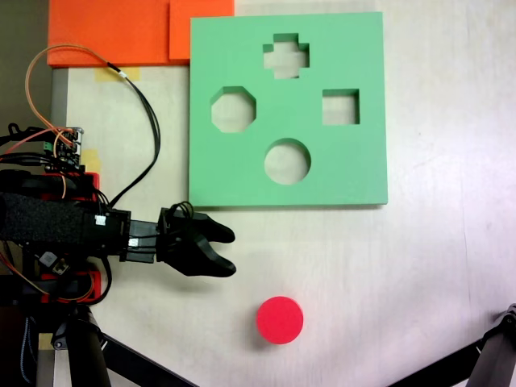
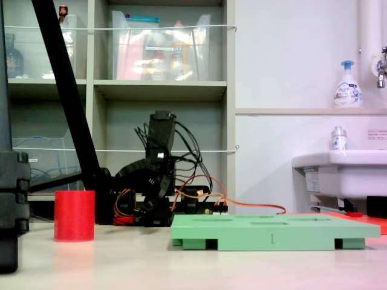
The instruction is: Put the cylinder block into the corresponding hole
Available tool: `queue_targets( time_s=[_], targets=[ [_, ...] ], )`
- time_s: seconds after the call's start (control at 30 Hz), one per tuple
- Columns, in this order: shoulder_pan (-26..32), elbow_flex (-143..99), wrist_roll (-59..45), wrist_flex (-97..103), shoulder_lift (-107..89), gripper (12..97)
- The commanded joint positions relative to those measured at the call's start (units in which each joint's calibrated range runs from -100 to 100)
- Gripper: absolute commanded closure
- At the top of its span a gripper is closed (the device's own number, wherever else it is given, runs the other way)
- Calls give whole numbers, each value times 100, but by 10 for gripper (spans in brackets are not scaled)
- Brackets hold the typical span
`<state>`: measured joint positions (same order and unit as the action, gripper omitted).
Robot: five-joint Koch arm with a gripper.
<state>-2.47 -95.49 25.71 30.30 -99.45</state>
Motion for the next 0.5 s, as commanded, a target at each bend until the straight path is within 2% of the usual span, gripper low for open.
queue_targets(
  time_s=[0.0, 0.13, 0.2, 0.3, 0.37, 0.43, 0.47],
  targets=[
    [-24, 197, 1187, 624, -55, 588],
    [0, 128, 2437, 653, -55, 591],
    [-5, 118, 2471, 673, -55, 592],
    [-68, 108, 2486, 1607, 85, 544],
    [-122, 18, 2491, 3369, 1859, 449],
    [-151, 28, 2496, 5988, 4750, 346],
    [-205, 78, 2501, 6893, 5811, 331]
  ],
)
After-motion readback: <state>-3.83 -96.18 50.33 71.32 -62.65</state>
